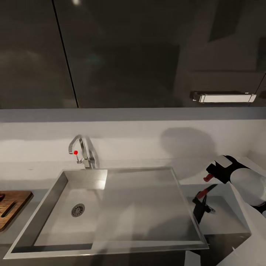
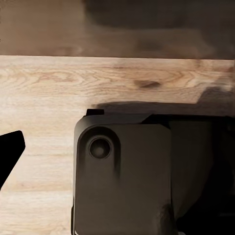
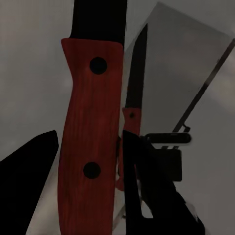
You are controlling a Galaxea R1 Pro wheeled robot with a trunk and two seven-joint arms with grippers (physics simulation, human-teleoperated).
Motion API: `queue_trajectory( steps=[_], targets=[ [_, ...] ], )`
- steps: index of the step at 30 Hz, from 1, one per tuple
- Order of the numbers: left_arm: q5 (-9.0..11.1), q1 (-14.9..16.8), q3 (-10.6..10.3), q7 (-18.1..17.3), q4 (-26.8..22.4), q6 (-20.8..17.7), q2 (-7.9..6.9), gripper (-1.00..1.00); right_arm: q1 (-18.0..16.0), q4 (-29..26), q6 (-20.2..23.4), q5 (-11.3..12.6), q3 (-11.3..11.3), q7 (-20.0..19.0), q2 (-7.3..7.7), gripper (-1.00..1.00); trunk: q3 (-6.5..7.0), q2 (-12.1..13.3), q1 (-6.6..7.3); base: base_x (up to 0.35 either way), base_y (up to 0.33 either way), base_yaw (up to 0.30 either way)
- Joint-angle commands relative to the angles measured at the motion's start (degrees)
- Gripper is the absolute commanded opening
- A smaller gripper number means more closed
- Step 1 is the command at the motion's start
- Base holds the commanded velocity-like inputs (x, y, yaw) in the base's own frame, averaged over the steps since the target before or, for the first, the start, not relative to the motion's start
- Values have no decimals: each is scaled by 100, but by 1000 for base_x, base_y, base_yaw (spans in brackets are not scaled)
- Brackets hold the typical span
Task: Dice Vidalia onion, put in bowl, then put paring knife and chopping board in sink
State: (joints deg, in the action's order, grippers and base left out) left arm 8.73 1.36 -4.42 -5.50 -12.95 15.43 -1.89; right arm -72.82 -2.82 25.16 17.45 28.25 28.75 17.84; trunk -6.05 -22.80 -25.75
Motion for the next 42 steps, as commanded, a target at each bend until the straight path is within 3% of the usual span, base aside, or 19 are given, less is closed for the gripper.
queue_trajectory(
  steps=[1, 13, 17, 22, 26, 28, 29, 31, 37, 39, 42],
  targets=[
    [59, 9, -49, -12, 10, 79, -5, 100, -4, -8, 27, 57, -39, 9, 0, -100, -13, -12, -3, 0, 0, 0],
    [59, 5, -47, -12, 12, 100, -5, 100, -4, -10, 25, 42, -56, 3, 0, -100, -13, -12, -3, -211, 0, 0],
    [59, 5, -49, -12, 12, 100, -5, 100, -4, -30, 18, -220, -91, -4, -7, -100, -13, -12, -3, -335, 0, 0],
    [59, 5, -46, -12, 12, 101, -5, 100, -4, -59, -61, -981, -106, -114, -134, -100, -13, -12, -3, -338, 0, 0],
    [59, 7, -45, -12, 12, 101, -5, 100, -4, -73, -592, -1727, -152, -456, -298, -100, -13, -12, -3, -240, 0, 0],
    [59, 7, -43, -12, 12, 101, -5, 100, -4, -76, -1043, -2378, -204, -641, -404, -100, -13, -12, -3, -84, 0, 0],
    [59, 6, -42, -12, 12, 101, -5, 100, -4, -79, -1284, -2826, -219, -714, -500, -100, -13, -12, -3, -34, 0, 0],
    [59, 5, -41, -12, 12, 101, -5, 100, -4, -82, -1473, -3200, -227, -765, -629, -100, -13, -12, -3, -20, 0, 0],
    [59, 5, -41, -12, 12, 101, -12, 100, -4, -77, -2089, -3512, -245, -807, -1040, -100, -13, -12, -3, -3, 0, 0],
    [59, 7, -41, -12, 12, 101, -16, 100, -4, -40, -2404, -3839, -249, -809, -1226, -100, -13, -12, -3, 0, 0, 0],
    [59, 6, -41, -12, 12, 101, -21, 100, -4, 18, -2735, -4162, -250, -841, -1331, -100, -13, -12, -3, 0, 0, 0]
  ],
)
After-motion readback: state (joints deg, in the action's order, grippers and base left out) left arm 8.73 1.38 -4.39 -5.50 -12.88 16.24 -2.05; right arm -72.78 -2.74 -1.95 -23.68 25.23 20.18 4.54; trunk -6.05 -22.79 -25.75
